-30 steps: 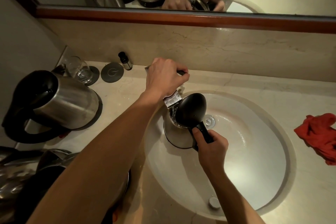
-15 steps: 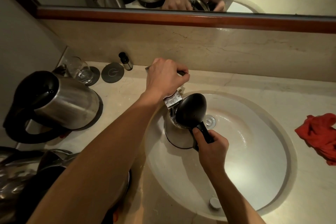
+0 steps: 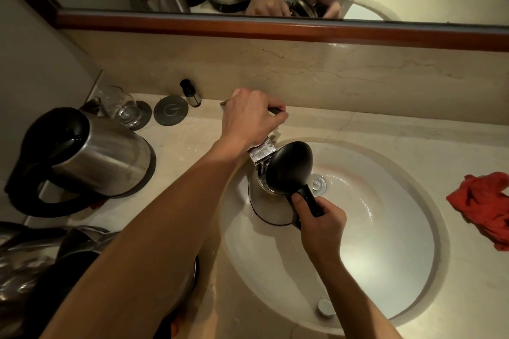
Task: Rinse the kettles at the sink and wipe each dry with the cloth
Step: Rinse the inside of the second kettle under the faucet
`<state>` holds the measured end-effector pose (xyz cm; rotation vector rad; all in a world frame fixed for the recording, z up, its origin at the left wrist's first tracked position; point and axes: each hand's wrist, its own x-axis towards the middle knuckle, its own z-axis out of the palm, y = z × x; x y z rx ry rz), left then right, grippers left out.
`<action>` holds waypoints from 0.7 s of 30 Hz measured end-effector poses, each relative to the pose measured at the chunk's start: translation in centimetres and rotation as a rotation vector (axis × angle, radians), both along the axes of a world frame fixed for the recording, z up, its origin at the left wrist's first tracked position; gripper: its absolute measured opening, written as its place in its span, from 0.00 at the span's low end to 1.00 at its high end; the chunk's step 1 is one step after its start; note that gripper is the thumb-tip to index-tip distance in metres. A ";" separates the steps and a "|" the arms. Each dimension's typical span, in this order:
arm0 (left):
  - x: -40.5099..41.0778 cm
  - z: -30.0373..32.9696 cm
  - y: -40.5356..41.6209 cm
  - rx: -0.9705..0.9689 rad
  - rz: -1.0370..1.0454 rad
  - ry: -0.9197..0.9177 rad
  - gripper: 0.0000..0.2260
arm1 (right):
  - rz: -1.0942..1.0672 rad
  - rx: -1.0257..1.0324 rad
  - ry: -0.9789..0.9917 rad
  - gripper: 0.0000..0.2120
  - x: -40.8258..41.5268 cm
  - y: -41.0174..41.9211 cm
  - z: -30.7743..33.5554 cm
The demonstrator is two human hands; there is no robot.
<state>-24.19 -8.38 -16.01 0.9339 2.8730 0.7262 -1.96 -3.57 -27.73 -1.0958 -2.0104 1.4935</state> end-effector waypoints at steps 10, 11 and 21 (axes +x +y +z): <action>-0.1 -0.1 0.0 0.011 -0.003 -0.015 0.09 | 0.006 0.008 0.003 0.31 0.0 0.0 0.1; -0.1 -0.1 0.0 0.012 -0.004 -0.012 0.09 | 0.006 0.010 0.003 0.31 0.0 0.0 0.1; -0.1 -0.3 0.0 0.014 -0.001 -0.004 0.09 | 0.004 -0.013 -0.003 0.32 0.0 -0.1 0.5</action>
